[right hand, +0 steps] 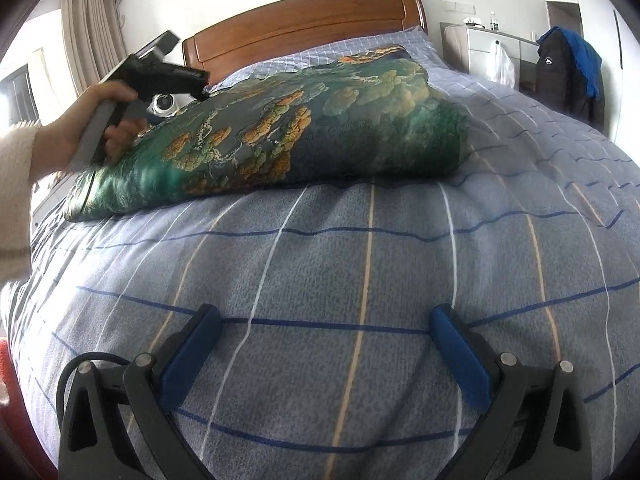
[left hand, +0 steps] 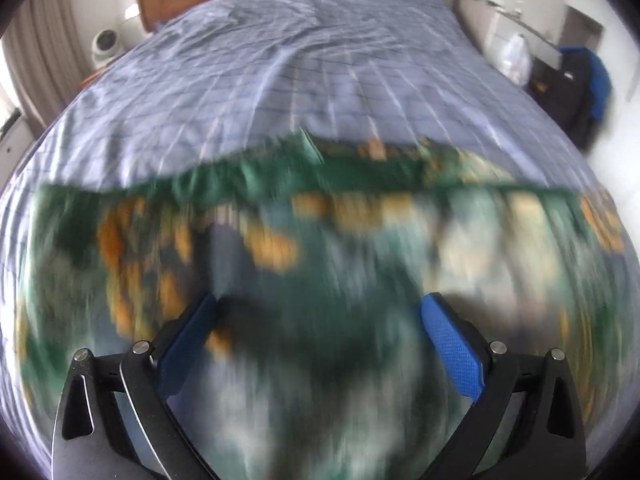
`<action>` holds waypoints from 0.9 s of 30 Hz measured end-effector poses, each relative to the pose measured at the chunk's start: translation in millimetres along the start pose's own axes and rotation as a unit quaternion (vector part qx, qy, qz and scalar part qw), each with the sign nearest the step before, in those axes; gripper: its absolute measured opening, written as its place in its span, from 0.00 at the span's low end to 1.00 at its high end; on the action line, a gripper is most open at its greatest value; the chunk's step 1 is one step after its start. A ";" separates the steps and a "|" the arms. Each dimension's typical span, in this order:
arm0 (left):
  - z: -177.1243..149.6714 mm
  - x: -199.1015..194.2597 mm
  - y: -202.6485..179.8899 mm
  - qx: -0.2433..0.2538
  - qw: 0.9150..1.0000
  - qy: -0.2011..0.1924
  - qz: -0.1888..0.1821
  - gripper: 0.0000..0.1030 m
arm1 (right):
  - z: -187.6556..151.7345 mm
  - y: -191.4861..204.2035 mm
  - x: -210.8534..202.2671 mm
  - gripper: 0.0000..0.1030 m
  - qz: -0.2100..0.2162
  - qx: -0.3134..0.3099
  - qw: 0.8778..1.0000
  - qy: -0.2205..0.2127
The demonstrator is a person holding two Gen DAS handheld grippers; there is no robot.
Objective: Fold large clothes
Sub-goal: 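Close both tools on the folded jacket's edge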
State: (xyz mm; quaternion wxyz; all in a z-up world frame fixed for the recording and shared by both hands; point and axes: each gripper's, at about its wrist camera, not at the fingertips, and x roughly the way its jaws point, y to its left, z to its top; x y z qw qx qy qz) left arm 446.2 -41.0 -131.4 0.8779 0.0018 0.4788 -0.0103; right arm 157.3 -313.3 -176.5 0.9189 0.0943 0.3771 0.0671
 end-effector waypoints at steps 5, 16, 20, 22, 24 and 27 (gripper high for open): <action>-77.9 -51.5 -13.3 0.086 0.996 -0.027 -0.017 0.99 | 20.4 -11.9 -11.5 0.99 0.024 0.039 0.999 0.024; -42.7 -100.0 -29.7 0.065 0.980 -0.076 -0.175 0.99 | 112.3 -149.5 36.3 0.99 0.133 0.336 0.932 0.001; -39.2 -46.7 -49.3 0.032 0.970 0.007 -0.240 0.99 | 115.4 -153.4 72.5 0.99 0.185 0.371 0.910 0.024; -49.6 -21.6 -59.8 0.040 0.970 0.040 -0.237 0.99 | 121.8 -144.7 86.9 0.85 0.211 0.359 0.908 0.039; -52.7 -17.3 -65.0 0.060 0.973 0.028 -0.223 0.99 | 126.3 -139.7 94.3 0.52 0.171 0.343 0.921 0.070; -47.1 -31.2 -55.1 0.047 0.968 0.026 -0.246 0.99 | 150.1 -117.7 64.5 0.30 0.165 0.315 0.934 0.036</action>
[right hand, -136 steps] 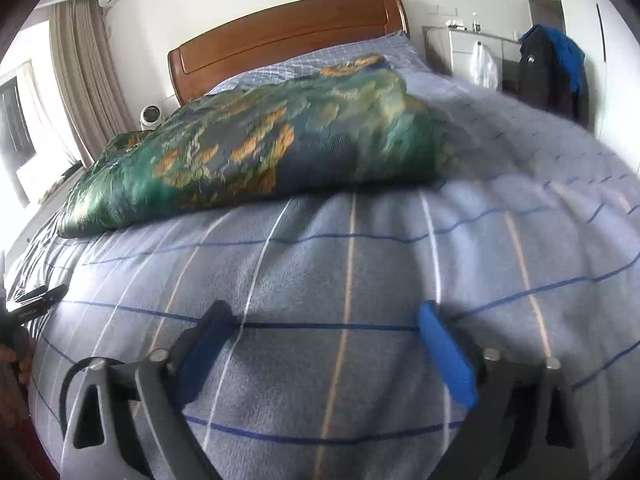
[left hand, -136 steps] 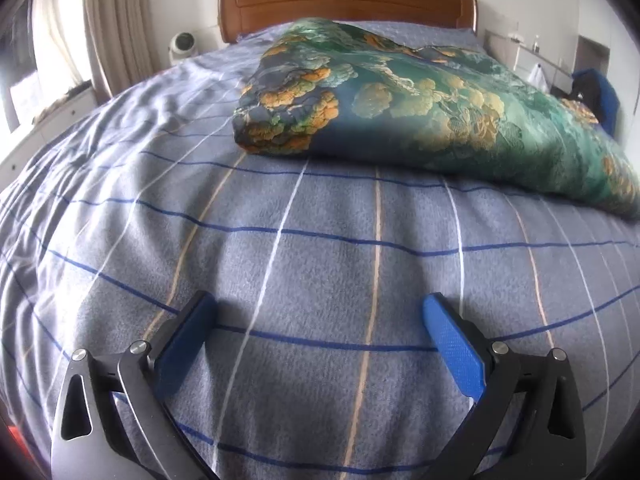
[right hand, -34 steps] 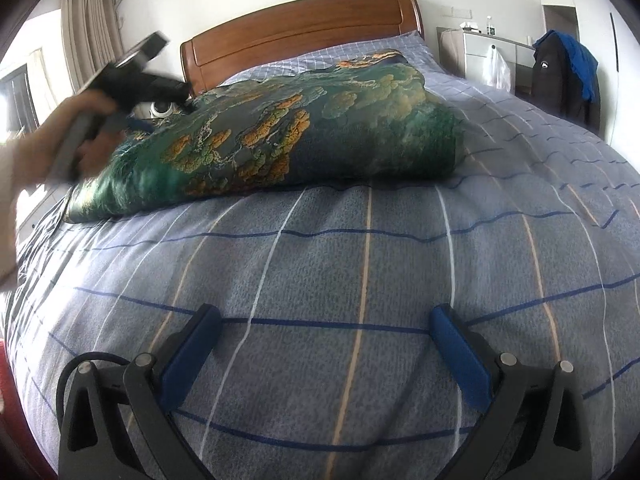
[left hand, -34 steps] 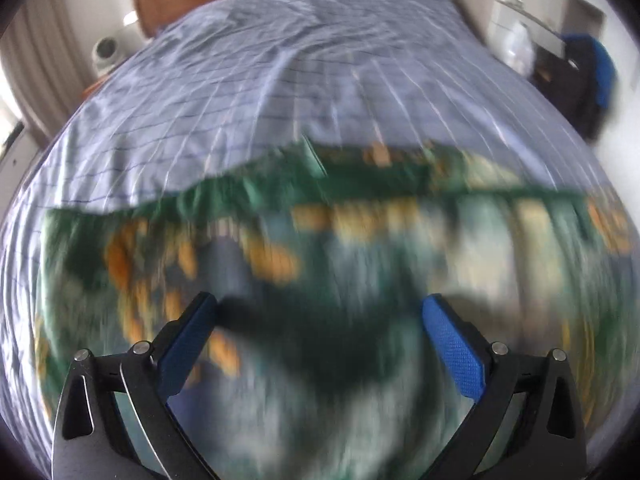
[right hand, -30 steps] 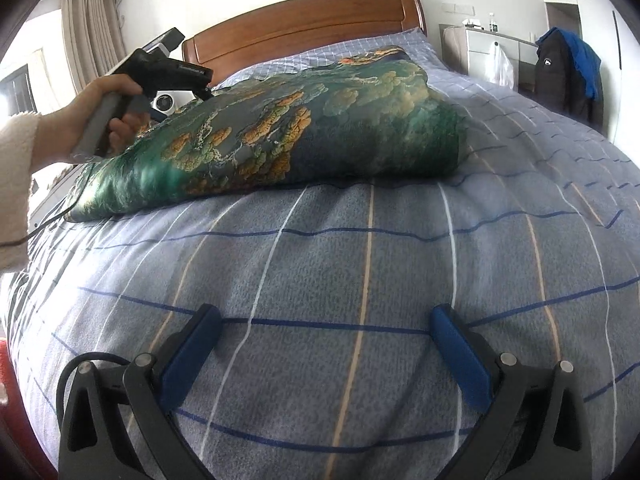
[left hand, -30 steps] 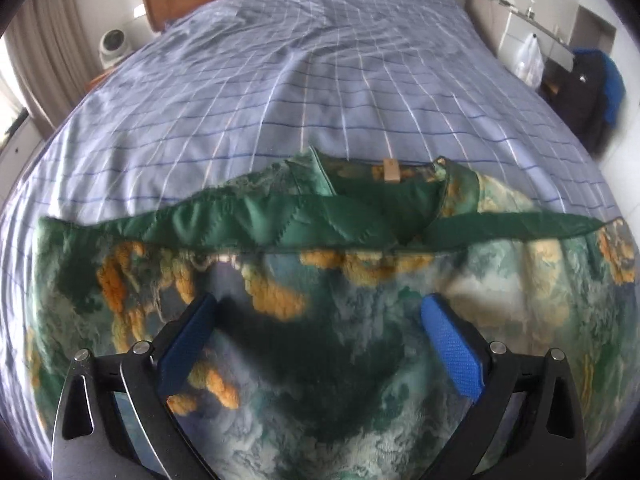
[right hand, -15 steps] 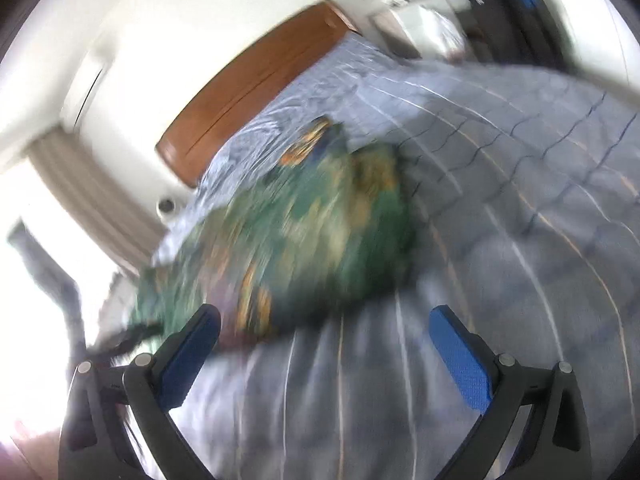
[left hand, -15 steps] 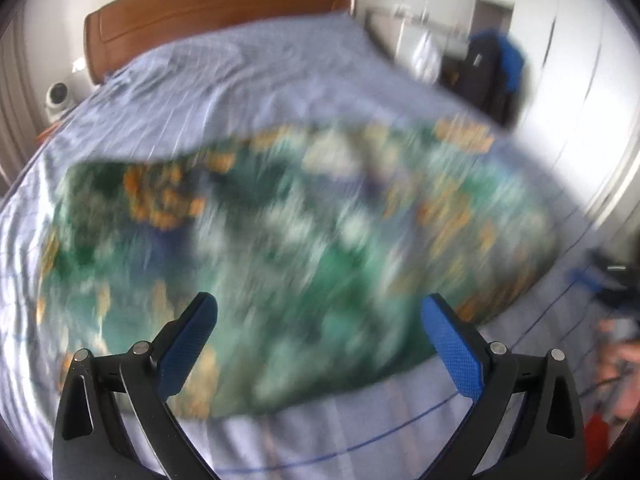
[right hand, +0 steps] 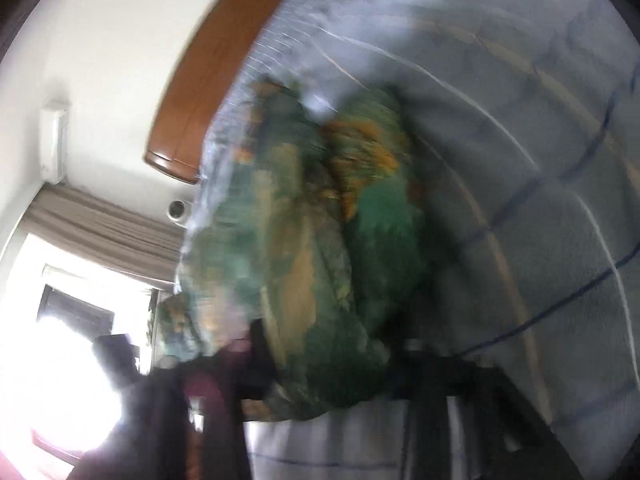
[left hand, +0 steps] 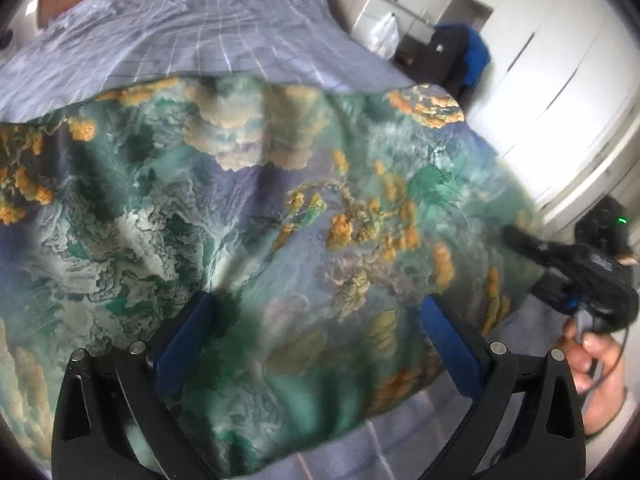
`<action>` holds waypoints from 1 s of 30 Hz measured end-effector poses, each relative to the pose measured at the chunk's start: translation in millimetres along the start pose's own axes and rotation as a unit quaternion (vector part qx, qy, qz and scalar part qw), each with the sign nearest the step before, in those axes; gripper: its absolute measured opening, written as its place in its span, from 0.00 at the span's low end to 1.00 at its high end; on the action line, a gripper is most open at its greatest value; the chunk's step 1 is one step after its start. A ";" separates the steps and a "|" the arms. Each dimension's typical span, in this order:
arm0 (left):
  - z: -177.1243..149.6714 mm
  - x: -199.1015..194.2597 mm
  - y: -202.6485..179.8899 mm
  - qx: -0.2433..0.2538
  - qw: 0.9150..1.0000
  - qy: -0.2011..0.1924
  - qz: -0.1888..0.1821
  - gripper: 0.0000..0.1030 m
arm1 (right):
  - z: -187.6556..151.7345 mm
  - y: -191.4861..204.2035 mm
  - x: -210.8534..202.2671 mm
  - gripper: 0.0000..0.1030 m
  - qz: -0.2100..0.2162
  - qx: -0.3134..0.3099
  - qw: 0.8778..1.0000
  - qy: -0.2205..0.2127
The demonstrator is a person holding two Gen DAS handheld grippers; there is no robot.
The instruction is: Fold large clothes
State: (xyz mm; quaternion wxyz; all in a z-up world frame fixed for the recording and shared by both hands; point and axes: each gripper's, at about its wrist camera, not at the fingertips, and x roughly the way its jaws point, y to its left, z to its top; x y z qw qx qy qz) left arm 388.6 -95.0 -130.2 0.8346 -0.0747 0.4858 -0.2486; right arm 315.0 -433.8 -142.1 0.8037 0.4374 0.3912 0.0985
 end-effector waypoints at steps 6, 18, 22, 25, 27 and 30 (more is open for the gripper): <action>11.3 -103.1 67.3 -0.100 0.989 -0.082 -0.069 0.99 | -11.9 156.2 -27.2 0.27 0.026 -0.164 0.985 -0.045; -53.1 -230.7 239.3 -0.241 0.959 -0.139 -0.055 0.99 | -196.7 343.6 159.2 0.27 0.036 -0.393 0.918 0.022; -52.3 -199.8 251.3 -0.259 0.956 -0.106 -0.083 0.99 | -253.3 334.3 199.1 0.27 0.001 -0.462 0.886 0.033; -32.8 -183.0 242.1 -0.249 0.960 -0.096 -0.083 0.99 | -263.6 330.5 196.7 0.27 -0.010 -0.497 0.868 0.013; -12.9 -175.5 228.7 -0.232 0.965 -0.090 -0.087 0.99 | -271.1 328.9 192.4 0.27 -0.015 -0.515 0.857 0.008; 17.6 -160.5 198.4 -0.201 0.976 -0.065 -0.046 0.98 | -282.6 330.7 197.9 0.27 -0.027 -0.545 0.838 -0.005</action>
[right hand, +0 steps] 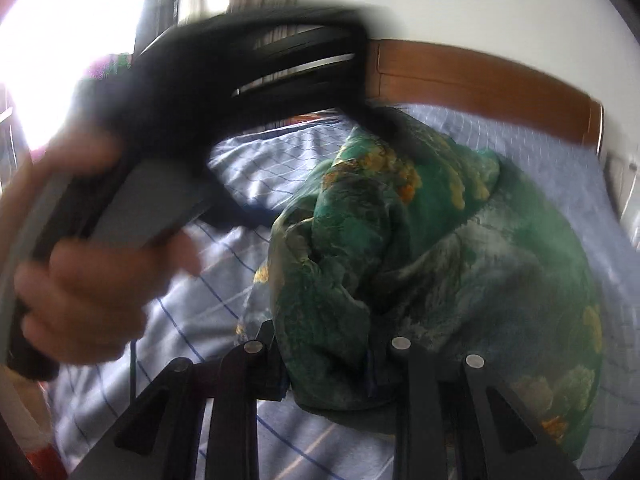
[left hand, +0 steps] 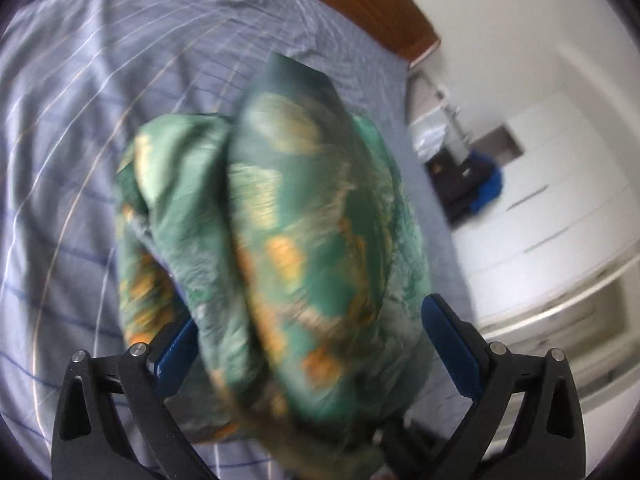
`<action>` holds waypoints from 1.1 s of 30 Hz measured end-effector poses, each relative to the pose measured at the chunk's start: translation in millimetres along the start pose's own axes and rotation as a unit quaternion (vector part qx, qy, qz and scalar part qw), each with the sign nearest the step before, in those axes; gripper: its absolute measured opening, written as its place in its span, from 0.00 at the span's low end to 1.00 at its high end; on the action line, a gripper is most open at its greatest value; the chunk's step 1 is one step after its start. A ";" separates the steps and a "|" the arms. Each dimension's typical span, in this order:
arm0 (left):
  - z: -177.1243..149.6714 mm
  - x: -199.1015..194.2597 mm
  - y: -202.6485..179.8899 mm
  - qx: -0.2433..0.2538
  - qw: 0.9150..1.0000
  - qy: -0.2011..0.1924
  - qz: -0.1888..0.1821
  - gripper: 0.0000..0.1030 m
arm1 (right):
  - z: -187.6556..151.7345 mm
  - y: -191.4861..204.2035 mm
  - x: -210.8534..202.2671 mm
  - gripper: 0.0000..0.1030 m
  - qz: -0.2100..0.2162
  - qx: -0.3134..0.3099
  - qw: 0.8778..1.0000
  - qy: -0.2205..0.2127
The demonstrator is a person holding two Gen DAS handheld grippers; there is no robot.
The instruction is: Fold large clothes
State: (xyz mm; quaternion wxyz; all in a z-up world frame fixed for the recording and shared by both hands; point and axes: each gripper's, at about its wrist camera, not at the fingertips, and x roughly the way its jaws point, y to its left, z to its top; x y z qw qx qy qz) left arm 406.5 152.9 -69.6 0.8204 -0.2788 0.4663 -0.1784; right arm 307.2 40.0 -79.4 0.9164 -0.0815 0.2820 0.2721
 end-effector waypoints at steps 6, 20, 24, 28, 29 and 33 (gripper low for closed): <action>18.0 8.5 -30.0 0.058 0.996 0.018 0.061 0.32 | 10.0 -12.1 -21.0 0.56 0.027 0.032 0.999 -0.005; -9.5 4.9 91.7 -0.063 0.994 0.012 0.084 0.54 | 19.9 -177.9 28.3 0.53 0.063 0.195 0.973 0.109; -13.3 19.2 90.3 -0.052 0.993 0.012 0.105 0.62 | 1.7 -172.2 54.9 0.54 0.015 0.179 0.977 0.115; -12.6 33.8 104.2 -0.093 0.993 0.015 0.078 0.73 | -4.0 -157.8 44.7 0.54 0.003 0.181 0.975 0.126; -13.4 35.4 107.1 -0.103 0.992 0.014 0.072 0.74 | -0.3 -163.7 50.6 0.54 -0.002 0.176 0.976 0.131; -15.3 20.0 98.6 -0.102 0.992 -0.014 0.073 0.86 | 0.7 -156.5 40.7 0.57 -0.014 0.165 0.977 0.132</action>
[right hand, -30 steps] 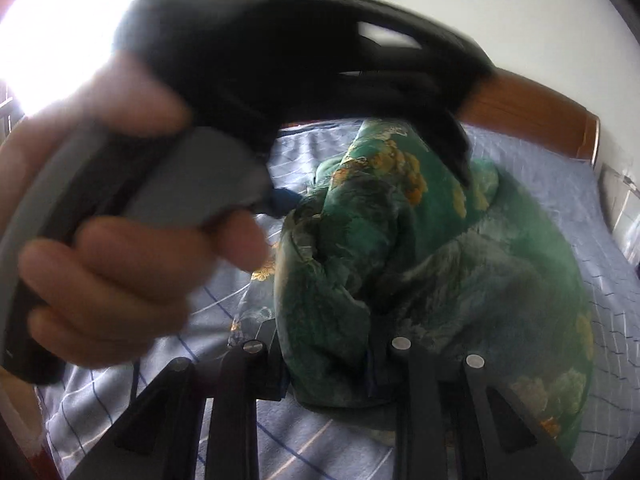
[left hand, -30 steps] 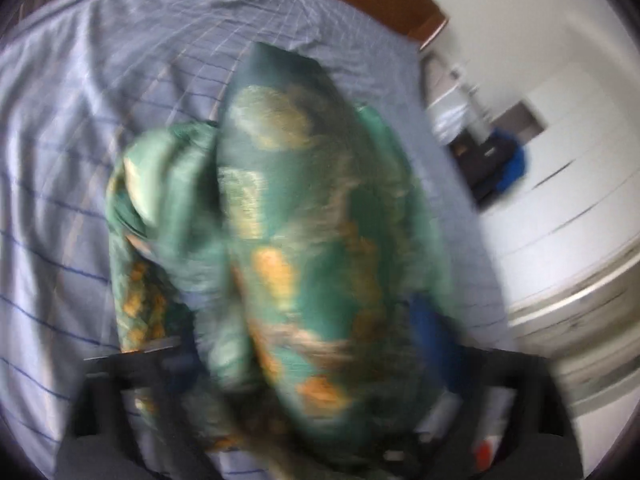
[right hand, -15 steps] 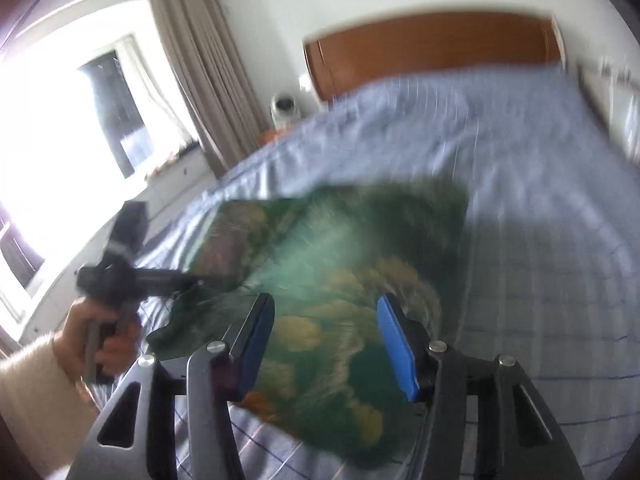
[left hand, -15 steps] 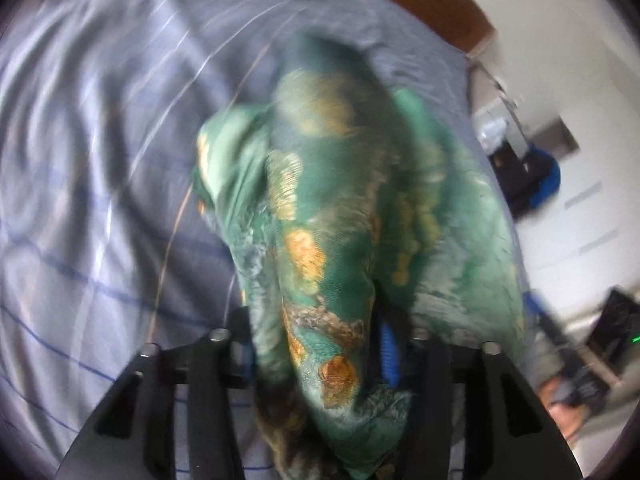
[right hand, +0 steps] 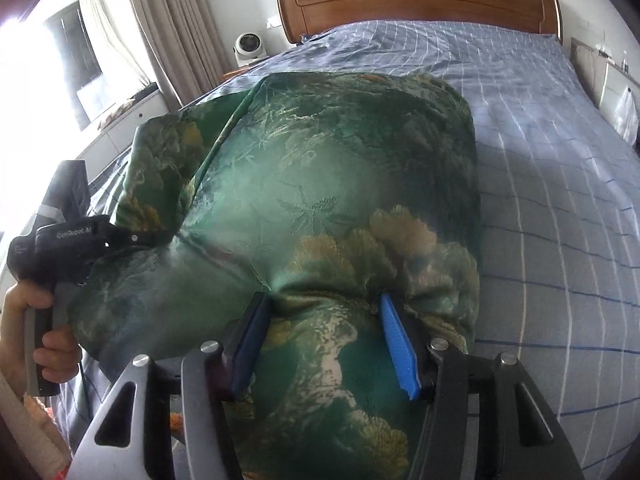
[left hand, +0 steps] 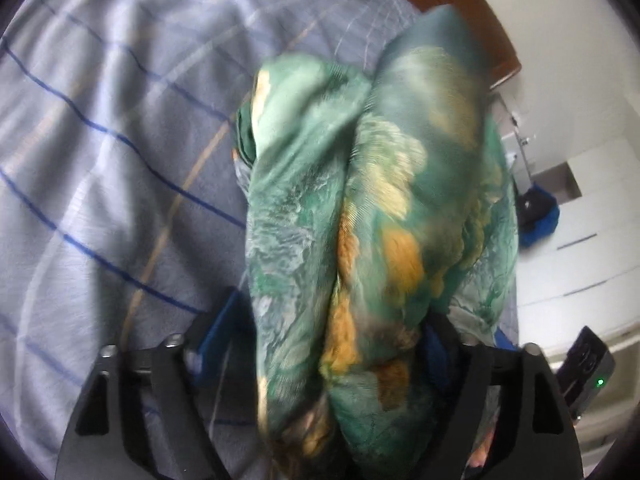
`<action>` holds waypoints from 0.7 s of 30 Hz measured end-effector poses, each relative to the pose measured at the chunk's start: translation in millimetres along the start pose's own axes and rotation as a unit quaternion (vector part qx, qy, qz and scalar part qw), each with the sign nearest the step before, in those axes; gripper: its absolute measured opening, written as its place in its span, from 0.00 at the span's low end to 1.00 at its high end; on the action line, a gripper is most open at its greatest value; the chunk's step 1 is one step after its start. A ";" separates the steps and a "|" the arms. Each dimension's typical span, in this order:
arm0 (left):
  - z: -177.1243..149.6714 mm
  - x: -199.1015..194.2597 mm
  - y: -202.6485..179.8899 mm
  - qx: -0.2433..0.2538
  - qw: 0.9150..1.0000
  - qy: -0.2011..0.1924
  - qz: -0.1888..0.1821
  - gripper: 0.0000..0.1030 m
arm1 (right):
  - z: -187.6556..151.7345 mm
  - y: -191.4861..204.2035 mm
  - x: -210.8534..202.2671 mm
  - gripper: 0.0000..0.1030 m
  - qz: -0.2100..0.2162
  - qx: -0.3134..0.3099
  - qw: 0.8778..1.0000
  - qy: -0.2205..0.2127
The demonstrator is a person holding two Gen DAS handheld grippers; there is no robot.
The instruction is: Fold large clothes
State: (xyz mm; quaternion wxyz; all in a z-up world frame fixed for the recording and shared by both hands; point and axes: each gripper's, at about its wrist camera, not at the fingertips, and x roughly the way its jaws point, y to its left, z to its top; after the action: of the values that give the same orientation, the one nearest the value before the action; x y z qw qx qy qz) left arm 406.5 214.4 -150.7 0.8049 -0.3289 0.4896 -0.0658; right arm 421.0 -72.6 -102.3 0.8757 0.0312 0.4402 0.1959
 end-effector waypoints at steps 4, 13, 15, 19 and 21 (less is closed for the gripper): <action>-9.8 -50.9 -15.9 0.030 0.998 -0.048 0.000 0.87 | -3.0 9.5 -47.9 0.65 -0.012 -0.004 0.999 -0.030; -41.7 -73.7 -1.5 0.021 0.997 -0.037 0.058 0.92 | -35.4 69.9 -43.1 0.77 -0.010 -0.065 0.998 0.007; -55.0 -94.6 1.1 0.021 0.996 -0.061 0.055 0.91 | -39.3 82.1 -51.8 0.77 -0.035 -0.081 0.996 -0.006; -82.8 -136.5 -10.3 0.086 0.983 -0.113 0.121 0.96 | -43.9 86.3 -95.2 0.81 -0.032 -0.077 0.996 -0.018; -106.4 -150.4 -16.6 0.131 0.969 -0.131 0.166 0.96 | -51.6 83.0 -118.7 0.93 -0.061 -0.083 0.994 -0.031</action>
State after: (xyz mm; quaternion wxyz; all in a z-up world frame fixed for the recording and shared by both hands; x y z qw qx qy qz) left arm 244.6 216.4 -61.2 0.8979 -0.1409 0.4142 0.0488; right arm 290.7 -46.2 -24.9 0.8989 -0.0623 0.3959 0.1771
